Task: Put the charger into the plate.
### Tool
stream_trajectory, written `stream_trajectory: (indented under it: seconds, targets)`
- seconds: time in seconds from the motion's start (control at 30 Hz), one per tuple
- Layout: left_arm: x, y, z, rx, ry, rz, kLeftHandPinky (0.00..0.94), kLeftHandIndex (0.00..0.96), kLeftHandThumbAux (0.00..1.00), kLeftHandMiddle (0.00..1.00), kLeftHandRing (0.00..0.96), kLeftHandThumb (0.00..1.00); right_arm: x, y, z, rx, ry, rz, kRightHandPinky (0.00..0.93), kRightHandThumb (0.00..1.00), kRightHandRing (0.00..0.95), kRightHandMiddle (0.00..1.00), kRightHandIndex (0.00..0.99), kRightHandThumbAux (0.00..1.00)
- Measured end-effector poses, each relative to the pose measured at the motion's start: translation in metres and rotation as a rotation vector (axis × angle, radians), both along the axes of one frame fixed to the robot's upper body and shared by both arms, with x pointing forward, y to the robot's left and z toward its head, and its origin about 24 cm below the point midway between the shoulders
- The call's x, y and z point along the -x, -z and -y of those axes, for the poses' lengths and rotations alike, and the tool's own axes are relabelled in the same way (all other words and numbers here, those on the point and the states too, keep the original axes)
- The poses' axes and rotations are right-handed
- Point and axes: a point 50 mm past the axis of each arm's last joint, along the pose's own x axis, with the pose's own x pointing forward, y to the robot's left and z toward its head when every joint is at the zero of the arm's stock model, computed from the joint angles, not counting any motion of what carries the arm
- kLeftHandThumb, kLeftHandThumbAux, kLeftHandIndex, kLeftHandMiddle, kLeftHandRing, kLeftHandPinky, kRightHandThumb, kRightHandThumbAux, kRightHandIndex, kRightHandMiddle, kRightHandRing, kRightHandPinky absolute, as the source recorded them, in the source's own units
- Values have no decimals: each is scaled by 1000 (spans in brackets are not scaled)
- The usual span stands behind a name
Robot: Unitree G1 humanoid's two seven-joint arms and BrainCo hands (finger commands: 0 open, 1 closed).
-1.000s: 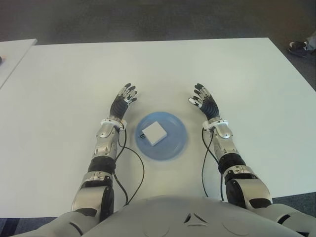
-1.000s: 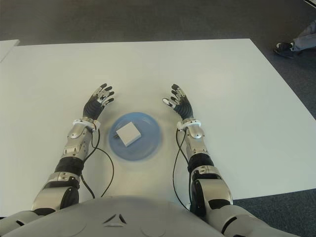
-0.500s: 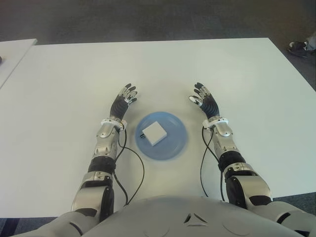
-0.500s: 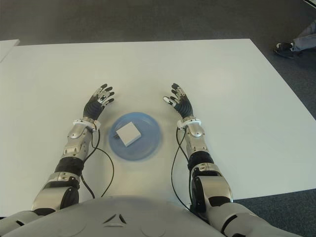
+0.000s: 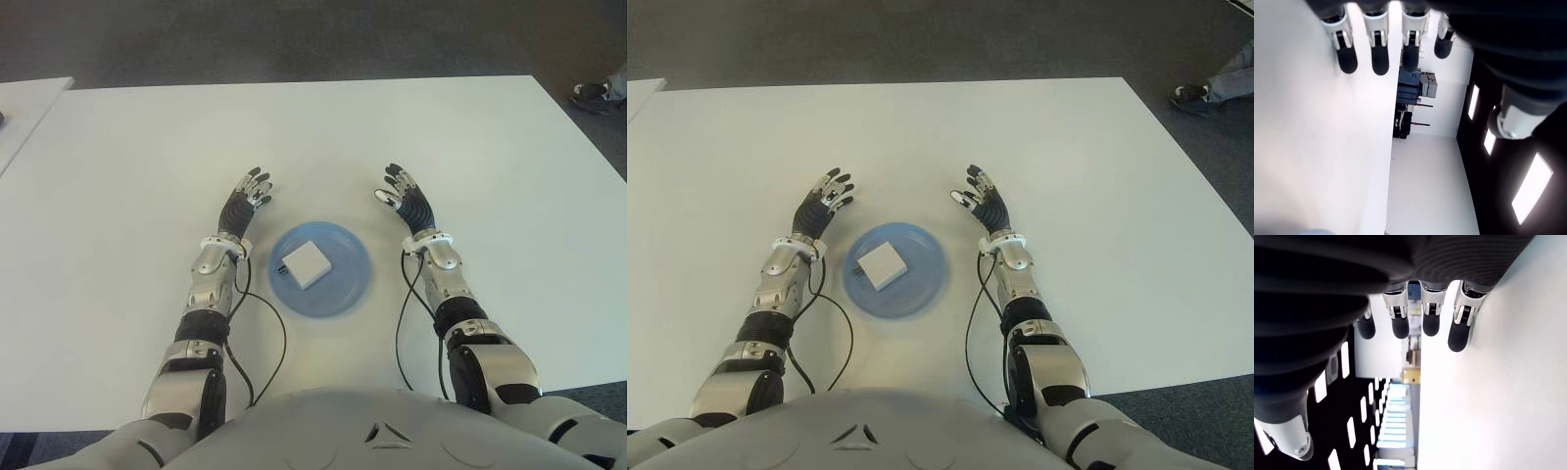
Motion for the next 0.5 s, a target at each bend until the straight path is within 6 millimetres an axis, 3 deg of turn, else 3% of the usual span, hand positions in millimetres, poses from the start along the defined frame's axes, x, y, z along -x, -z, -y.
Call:
stream_trajectory:
  seconds: [0.5]
  targets:
    - [0,1,-1,-5,-2,2,169,13,489,127,140,0,0,0,-1,16,20,5,42,70,37,55,15,673]
